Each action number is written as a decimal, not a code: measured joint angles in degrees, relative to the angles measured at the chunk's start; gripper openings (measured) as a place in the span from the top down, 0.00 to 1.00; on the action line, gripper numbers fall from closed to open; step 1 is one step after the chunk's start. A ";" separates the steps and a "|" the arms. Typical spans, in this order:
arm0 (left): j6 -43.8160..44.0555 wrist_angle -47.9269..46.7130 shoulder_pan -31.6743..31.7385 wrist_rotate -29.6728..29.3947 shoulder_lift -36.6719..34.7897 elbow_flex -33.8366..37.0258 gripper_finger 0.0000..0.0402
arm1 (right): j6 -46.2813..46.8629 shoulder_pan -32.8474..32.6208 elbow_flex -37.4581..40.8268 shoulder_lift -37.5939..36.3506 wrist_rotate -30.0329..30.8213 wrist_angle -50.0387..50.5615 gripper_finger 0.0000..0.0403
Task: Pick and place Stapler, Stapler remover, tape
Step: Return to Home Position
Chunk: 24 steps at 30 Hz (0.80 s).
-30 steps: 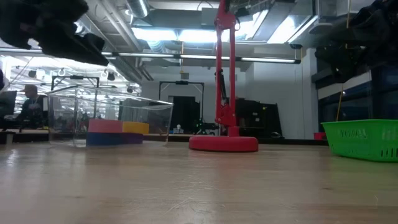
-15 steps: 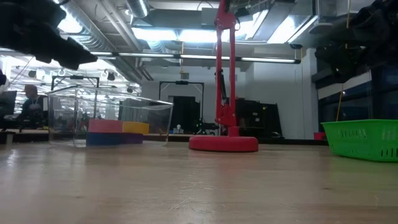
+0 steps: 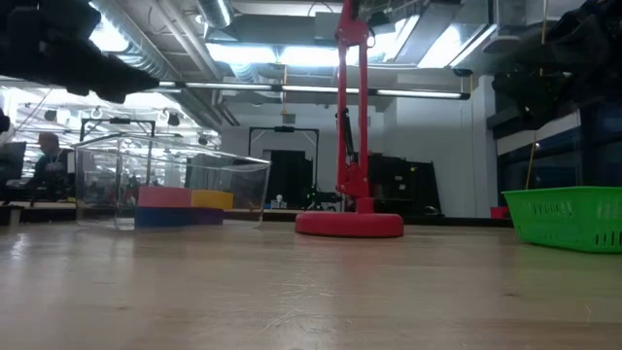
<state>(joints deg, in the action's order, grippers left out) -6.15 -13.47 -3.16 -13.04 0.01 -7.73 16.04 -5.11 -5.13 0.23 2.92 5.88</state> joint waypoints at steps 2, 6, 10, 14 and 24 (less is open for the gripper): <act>-0.89 4.61 0.00 0.00 -0.02 1.66 0.68 | -0.01 -0.01 0.00 0.02 0.01 0.01 0.42; -1.05 16.57 0.00 0.87 -0.02 7.32 0.68 | 0.01 0.01 0.00 0.00 0.00 -0.01 0.42; -1.21 16.09 0.02 1.85 0.30 7.24 0.68 | 0.00 -0.01 0.00 0.02 0.00 0.01 0.42; 0.82 15.61 0.00 4.68 0.00 7.24 0.68 | -0.01 -0.01 0.00 0.02 0.00 -0.01 0.42; 7.95 14.18 0.27 11.77 -0.02 7.20 0.68 | -0.01 -0.01 0.00 0.02 0.01 0.00 0.42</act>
<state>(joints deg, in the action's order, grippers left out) 1.80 0.71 -2.88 -1.27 0.00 -0.54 16.03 -5.13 -5.13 0.25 2.93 5.88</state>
